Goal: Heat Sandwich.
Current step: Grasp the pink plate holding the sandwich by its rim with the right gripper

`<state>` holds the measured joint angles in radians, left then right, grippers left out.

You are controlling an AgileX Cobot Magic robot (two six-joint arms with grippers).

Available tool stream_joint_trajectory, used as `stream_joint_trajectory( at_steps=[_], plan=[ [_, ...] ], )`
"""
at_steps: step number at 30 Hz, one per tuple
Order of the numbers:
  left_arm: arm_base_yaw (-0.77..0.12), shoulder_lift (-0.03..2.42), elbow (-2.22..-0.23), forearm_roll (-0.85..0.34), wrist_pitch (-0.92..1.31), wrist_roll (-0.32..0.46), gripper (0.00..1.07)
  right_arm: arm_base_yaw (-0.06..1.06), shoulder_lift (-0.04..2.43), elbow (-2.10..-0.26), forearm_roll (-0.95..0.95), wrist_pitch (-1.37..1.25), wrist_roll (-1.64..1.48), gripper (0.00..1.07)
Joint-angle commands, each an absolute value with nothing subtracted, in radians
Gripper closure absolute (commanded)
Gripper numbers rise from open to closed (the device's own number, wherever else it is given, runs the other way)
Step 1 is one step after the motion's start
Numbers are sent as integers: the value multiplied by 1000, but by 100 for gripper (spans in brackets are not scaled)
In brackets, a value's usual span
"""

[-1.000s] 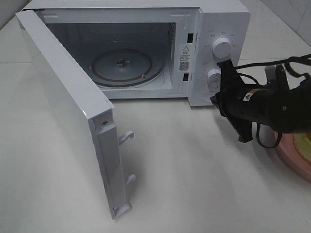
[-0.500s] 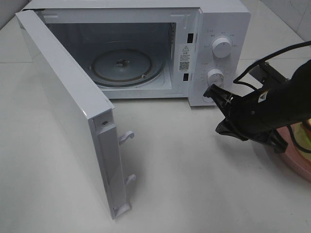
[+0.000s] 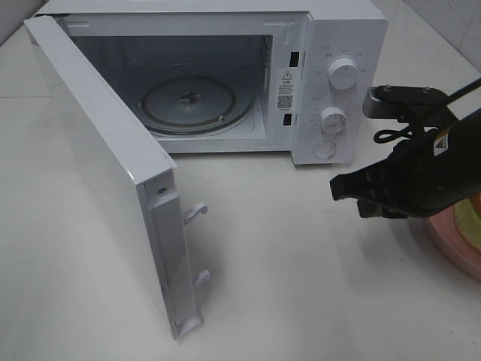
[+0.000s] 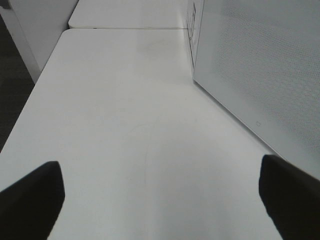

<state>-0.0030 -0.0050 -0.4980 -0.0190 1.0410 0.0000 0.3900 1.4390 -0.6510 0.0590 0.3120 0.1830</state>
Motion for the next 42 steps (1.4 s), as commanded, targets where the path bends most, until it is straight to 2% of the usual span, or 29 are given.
stream_joint_trajectory(
  at_steps=[1,9,12,13,14,16,17,18,21,24,42],
  plan=[
    [-2,-26,-496,-19,1035,-6,7,380,1401,-653,-32,417,165,97],
    [-2,-26,-496,-19,1035,-6,7,298,1356,-653,-51,575,154,89],
    [-2,-26,-496,-19,1035,-6,7,257,1355,-653,-54,615,127,72],
    [-2,-26,-496,-19,1035,-6,7,257,1355,-653,-54,615,127,72],
    [-2,-26,-496,-19,1035,-6,7,240,1355,-653,-70,619,127,59],
    [-2,-26,-496,-19,1035,-6,7,225,1355,-653,-96,619,129,45],
    [-2,-26,-496,-19,1035,-6,7,214,1355,-653,-120,618,129,31],
    [-2,-26,-496,-19,1035,-6,7,214,1355,-653,-120,618,129,31],
    [-2,-26,-496,-19,1035,-6,7,196,1357,-653,-148,617,128,9],
    [-2,-26,-496,-19,1035,-6,7,190,1357,-653,-154,613,129,7],
    [-2,-26,-496,-19,1035,-6,7,173,1578,-803,-220,639,185,12]
  ],
)
